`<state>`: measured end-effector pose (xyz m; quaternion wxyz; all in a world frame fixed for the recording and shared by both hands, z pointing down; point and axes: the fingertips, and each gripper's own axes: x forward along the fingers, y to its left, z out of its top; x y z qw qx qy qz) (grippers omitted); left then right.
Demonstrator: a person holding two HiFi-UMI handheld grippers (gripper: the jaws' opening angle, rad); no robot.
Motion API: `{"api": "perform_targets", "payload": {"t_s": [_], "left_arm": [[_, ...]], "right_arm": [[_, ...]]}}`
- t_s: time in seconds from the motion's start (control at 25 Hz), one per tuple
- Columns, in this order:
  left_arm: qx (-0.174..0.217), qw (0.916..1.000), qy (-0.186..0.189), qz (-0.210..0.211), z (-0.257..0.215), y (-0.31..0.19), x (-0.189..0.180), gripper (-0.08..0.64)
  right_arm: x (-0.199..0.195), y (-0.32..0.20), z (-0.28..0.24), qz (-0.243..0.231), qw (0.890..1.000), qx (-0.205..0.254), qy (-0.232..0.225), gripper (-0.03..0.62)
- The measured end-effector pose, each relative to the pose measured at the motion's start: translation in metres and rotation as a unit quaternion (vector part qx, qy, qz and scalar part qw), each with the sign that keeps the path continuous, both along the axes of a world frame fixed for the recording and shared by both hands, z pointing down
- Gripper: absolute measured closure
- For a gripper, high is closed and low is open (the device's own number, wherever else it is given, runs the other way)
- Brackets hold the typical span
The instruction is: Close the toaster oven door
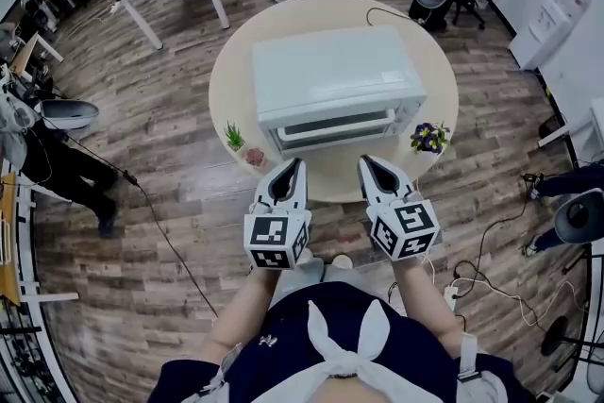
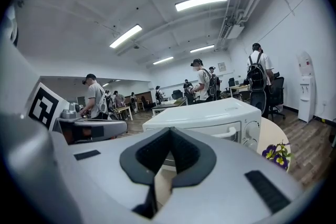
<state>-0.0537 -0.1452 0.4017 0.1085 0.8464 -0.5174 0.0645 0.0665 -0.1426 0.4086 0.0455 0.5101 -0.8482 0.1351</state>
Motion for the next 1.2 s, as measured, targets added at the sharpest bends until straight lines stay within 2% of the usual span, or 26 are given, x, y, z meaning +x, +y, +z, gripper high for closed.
{"api": "perform_targets", "payload": {"t_s": [0.08, 0.4, 1.2], "left_arm": [[0.001, 1.0000, -0.008, 0.006, 0.001, 0.004, 0.003, 0.532], [-0.001, 0.9999, -0.001, 0.017, 0.003, 0.011, 0.011, 0.532], [-0.001, 0.9997, 0.010, 0.021, 0.003, 0.013, 0.003, 0.534]], "right_arm": [[-0.004, 0.005, 0.000, -0.001, 1.000, 0.002, -0.004, 0.588], [-0.009, 0.015, -0.005, -0.006, 1.000, 0.014, -0.006, 0.589], [-0.034, 0.020, 0.003, -0.037, 0.999, -0.005, 0.002, 0.589]]}}
